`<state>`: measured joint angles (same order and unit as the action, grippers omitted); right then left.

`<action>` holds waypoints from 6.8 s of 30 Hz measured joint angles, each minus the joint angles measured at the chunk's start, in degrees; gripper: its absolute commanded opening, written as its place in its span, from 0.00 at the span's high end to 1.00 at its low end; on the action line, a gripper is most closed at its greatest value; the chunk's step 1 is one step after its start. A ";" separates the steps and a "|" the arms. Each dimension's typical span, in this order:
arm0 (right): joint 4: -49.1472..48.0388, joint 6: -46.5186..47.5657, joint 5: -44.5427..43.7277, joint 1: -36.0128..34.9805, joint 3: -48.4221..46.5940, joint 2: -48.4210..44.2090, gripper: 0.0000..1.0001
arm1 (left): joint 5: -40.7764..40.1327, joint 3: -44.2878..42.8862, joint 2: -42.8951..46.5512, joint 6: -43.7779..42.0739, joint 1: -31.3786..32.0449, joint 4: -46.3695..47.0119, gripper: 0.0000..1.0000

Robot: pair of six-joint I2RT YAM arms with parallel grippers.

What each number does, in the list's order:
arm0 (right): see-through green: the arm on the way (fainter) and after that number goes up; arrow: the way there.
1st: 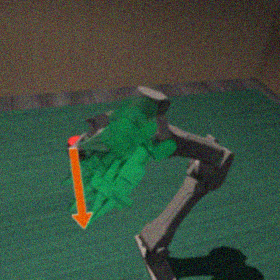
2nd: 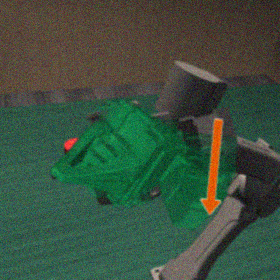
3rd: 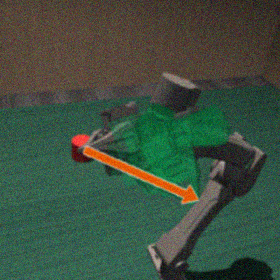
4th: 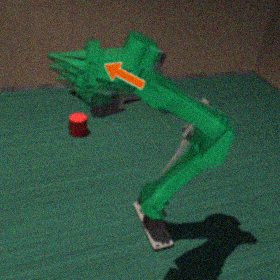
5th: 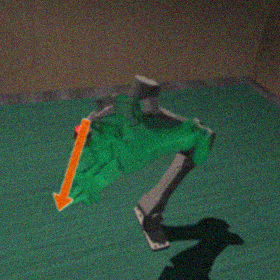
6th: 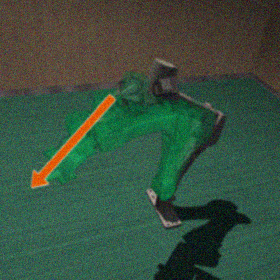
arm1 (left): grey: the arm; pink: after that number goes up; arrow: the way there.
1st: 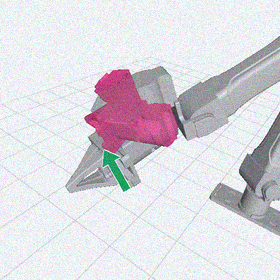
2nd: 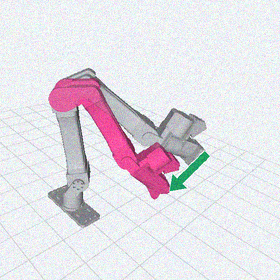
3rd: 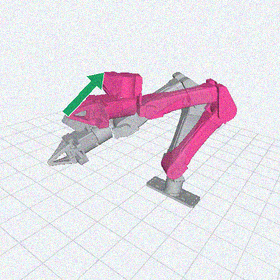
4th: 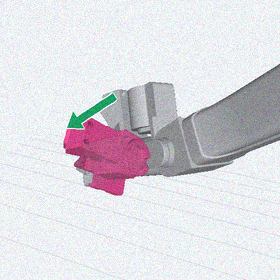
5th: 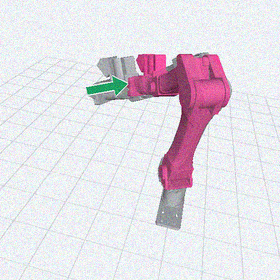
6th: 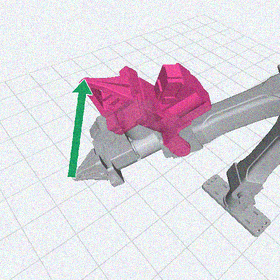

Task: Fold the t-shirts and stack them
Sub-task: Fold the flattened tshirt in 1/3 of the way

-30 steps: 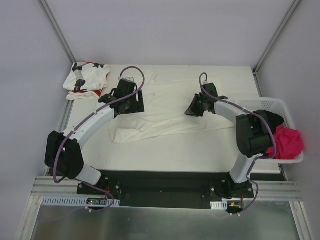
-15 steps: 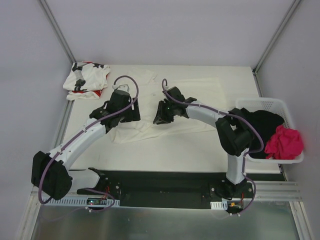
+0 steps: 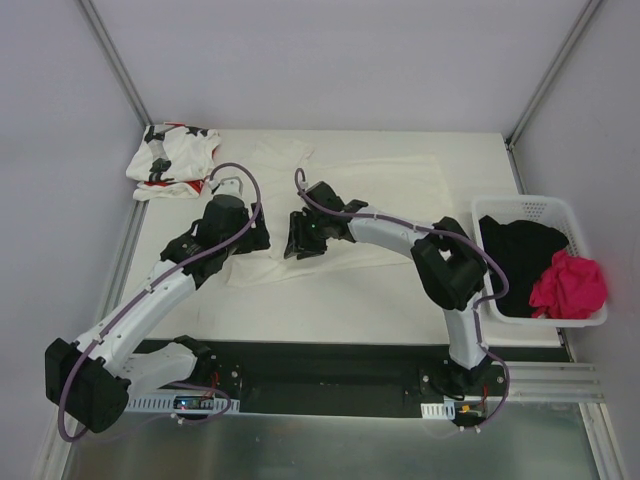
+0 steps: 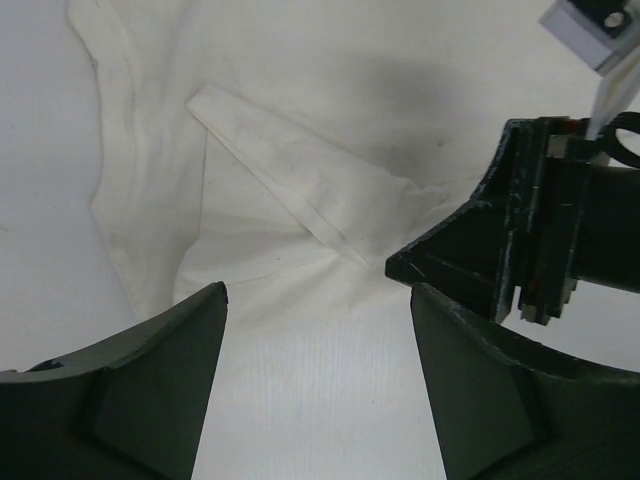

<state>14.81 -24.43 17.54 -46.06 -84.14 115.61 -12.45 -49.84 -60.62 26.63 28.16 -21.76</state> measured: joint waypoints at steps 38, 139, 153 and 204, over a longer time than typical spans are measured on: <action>0.50 0.24 -2.73 0.87 -7.04 8.24 0.54 | -1.62 2.01 2.86 -0.07 0.00 0.02 0.26; -2.62 0.90 -4.11 13.14 1.27 -5.77 0.86 | 0.76 11.65 -13.49 7.19 8.55 14.21 0.28; -3.91 2.49 -1.73 13.31 5.42 -12.57 0.85 | -8.74 15.10 -14.03 14.16 8.55 18.05 0.29; -14.84 -4.11 20.90 5.46 4.31 3.15 0.80 | -16.50 15.17 -10.71 33.79 2.47 -5.57 0.30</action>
<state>-0.03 -28.53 38.44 -40.60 -79.83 118.76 -28.95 -34.68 -71.33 60.42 30.63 -27.33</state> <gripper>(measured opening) 0.195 0.698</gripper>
